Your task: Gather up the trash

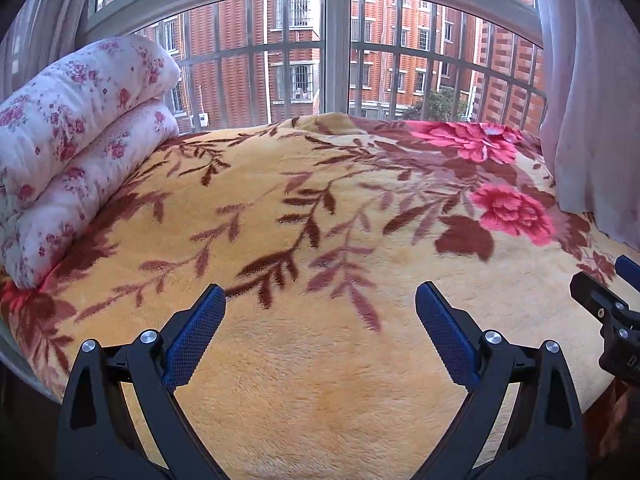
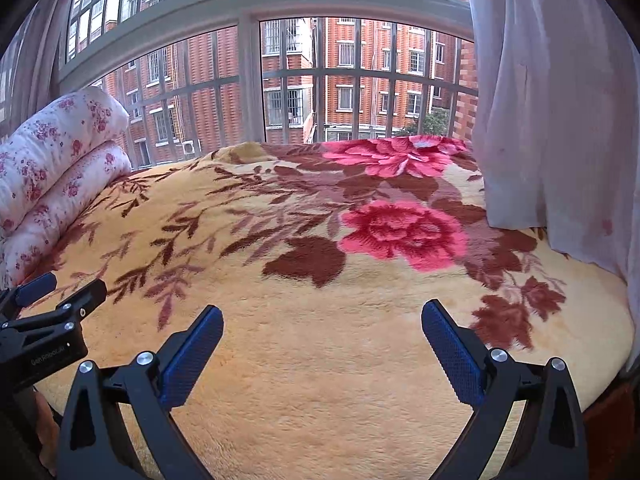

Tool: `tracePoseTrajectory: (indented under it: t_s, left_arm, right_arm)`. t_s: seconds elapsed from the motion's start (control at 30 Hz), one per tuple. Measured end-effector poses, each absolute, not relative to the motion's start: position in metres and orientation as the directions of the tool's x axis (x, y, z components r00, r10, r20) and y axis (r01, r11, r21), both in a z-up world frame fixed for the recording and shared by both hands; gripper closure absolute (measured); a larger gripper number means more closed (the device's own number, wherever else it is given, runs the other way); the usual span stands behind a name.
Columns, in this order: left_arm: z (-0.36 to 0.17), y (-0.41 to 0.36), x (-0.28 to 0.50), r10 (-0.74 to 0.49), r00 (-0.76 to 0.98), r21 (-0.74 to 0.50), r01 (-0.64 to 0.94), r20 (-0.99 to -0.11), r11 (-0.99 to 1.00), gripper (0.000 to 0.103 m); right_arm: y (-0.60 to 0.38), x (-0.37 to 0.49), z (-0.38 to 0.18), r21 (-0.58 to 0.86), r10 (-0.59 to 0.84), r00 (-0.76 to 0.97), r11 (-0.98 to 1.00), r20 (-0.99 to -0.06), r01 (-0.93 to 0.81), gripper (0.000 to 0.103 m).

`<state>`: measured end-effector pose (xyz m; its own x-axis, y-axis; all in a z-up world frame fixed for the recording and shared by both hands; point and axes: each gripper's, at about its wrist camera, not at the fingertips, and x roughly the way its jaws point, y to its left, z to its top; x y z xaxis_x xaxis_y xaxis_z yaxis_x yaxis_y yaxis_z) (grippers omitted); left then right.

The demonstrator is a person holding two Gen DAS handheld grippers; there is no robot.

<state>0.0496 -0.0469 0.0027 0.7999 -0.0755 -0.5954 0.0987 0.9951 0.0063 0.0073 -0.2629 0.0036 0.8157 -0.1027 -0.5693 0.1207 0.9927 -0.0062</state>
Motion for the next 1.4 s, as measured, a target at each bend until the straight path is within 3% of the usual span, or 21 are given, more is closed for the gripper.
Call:
tracePoseTrajectory:
  t_s: [1.4]
  left_arm:
    - [0.003, -0.043, 0.044, -0.127, 0.805, -0.018, 0.143, -0.579, 0.989, 0.01]
  right_arm:
    - [-0.271, 0.006, -0.009, 0.028, -0.085, 0.782, 0.991, -0.618, 0.13, 0.005]
